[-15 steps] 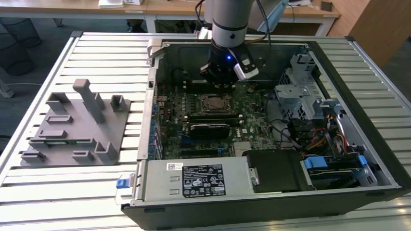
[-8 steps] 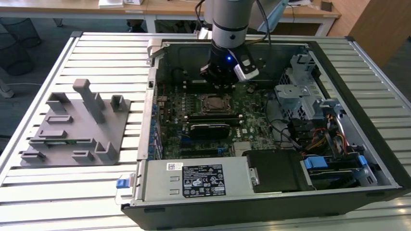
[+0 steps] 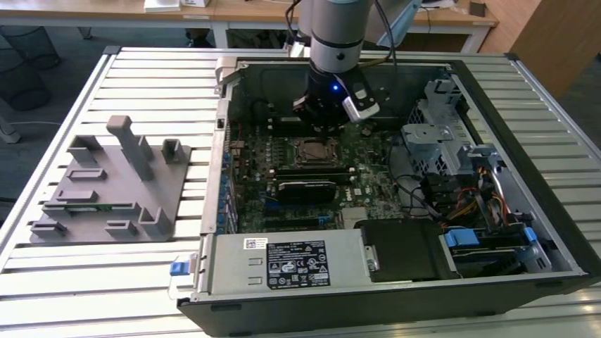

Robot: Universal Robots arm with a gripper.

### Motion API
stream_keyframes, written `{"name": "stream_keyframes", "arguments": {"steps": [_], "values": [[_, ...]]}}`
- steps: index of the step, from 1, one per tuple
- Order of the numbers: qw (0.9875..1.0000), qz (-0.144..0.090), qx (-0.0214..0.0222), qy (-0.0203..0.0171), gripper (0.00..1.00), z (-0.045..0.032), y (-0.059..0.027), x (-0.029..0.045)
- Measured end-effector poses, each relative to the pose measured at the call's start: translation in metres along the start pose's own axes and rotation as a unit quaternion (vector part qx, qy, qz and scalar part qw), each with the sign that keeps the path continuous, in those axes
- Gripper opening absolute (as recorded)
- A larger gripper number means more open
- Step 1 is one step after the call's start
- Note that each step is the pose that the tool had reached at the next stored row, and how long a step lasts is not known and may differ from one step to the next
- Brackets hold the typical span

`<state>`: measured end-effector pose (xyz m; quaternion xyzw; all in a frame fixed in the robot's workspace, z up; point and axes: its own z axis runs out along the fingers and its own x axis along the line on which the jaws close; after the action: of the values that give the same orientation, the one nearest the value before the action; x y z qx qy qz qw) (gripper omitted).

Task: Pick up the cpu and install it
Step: 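Install the second cpu locking lever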

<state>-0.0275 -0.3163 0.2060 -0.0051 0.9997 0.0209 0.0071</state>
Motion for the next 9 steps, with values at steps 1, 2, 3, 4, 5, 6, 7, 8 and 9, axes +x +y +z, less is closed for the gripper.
{"name": "stream_keyframes", "arguments": {"steps": [1,2,3,4,5,6,7,8,9], "values": [[1.0,0.0,0.0,0.0,0.11,-0.0001,-0.0009,0.0],[1.0,0.0,0.0,0.0,0.11,-0.0001,-0.0017,0.0],[1.0,0.0,0.0,0.0,0.11,-0.0001,-0.0025,0.0],[1.0,0.0,0.0001,0.0,0.11,-0.0002,-0.0033,0.0],[1.0,0.0,0.0001,0.0,0.11,-0.0002,-0.004,0.0],[1.0,0.0,0.0001,0.0001,0.11,-0.0003,-0.0049,0.0],[1.0,0.0,0.0001,0.0,0.11,-0.0003,-0.006,0.0001],[1.0,0.0,0.0,0.0,0.11,-0.0003,-0.007,0.0001],[1.0,0.0,0.0,0.0,0.11,-0.0003,-0.0078,0.0001]]}}
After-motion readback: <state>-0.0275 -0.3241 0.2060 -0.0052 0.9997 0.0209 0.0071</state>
